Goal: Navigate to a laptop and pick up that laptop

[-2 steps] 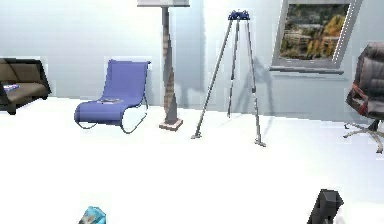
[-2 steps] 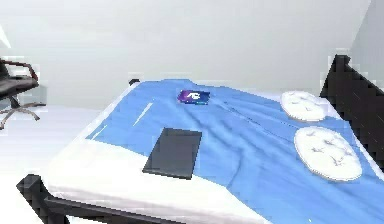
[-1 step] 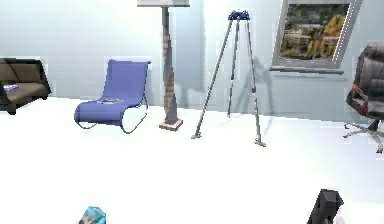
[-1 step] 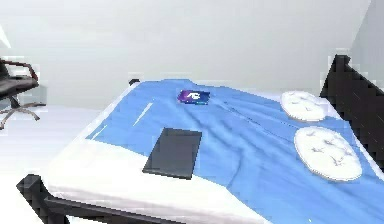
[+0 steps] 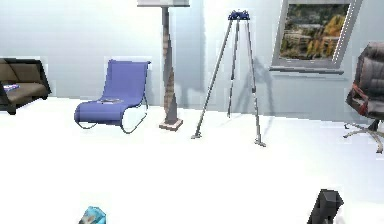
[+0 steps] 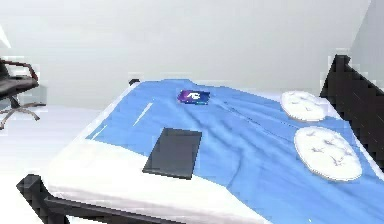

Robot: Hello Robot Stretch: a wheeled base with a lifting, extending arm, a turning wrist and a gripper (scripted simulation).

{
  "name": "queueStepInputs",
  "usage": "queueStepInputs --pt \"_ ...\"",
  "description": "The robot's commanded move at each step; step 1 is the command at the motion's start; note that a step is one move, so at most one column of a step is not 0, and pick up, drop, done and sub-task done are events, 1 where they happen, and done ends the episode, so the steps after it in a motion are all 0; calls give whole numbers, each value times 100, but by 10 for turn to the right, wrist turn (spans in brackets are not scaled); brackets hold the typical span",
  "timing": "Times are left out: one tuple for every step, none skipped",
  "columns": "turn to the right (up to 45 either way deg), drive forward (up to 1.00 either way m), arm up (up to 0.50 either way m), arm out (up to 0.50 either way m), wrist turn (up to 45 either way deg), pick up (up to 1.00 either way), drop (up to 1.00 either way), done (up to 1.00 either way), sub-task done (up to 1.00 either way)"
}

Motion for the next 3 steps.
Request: queueStepInputs --pt "0 0 0 42 0 0 0 0 0" --pt "0 0 0 0 450 0 0 0 0" --pt "0 0 0 0 450 0 0 0 0"
